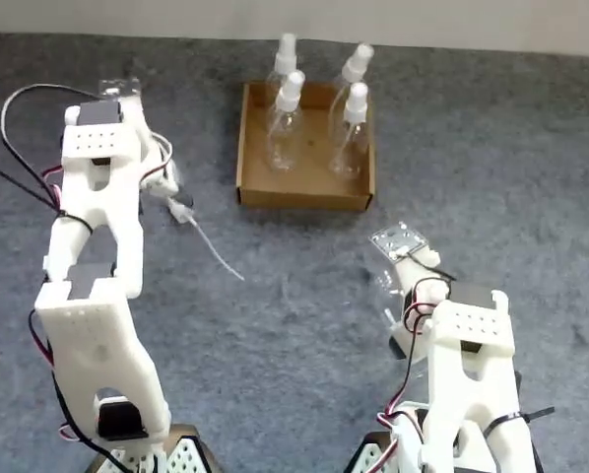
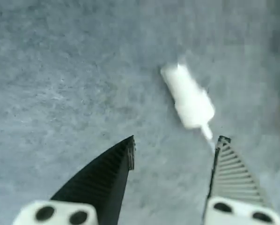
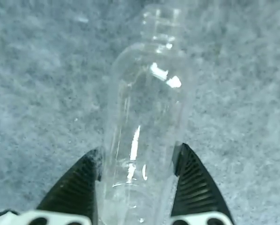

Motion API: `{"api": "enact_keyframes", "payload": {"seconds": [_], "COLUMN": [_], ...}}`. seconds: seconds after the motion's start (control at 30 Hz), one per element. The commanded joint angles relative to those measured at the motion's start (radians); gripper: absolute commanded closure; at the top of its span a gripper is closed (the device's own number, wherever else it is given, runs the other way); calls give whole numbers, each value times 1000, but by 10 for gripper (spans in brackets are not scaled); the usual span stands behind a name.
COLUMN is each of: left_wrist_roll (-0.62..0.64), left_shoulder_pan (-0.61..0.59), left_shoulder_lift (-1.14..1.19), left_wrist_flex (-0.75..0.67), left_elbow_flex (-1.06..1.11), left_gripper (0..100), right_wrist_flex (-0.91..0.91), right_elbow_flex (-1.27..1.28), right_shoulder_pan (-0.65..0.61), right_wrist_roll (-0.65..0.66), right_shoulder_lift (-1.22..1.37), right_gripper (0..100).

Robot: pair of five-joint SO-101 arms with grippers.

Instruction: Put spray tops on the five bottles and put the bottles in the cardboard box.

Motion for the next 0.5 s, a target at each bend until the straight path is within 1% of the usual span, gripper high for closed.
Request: {"api": "enact_keyframes", "payload": {"seconds": [0.0,0.1,0.23,0.3,0.37,0.4,0.47], "left_wrist_roll": [176,219,222,222,221,215,149], "left_shoulder_pan": [36,62,73,81,82,85,90], "left_shoulder_lift": [-5,82,159,162,163,163,163], "left_wrist_flex": [-104,-152,-150,-135,-89,-77,-80], "left_elbow_flex": [-8,-10,-10,-2,-8,-10,-10], "left_gripper": [781,783,783,783,784,794,854], "right_wrist_flex": [-4,-4,-4,-4,-4,-4,-4], "right_elbow_flex": [-5,-5,-5,-5,-5,-5,-5], "right_shoulder_pan": [7,7,12,8,7,7,7], "right_wrist_roll": [11,11,12,12,12,12,11], "right_shoulder_lift": [-38,-38,-38,-38,-38,-38,-38], "right_gripper": [995,995,995,995,995,995,995]}}
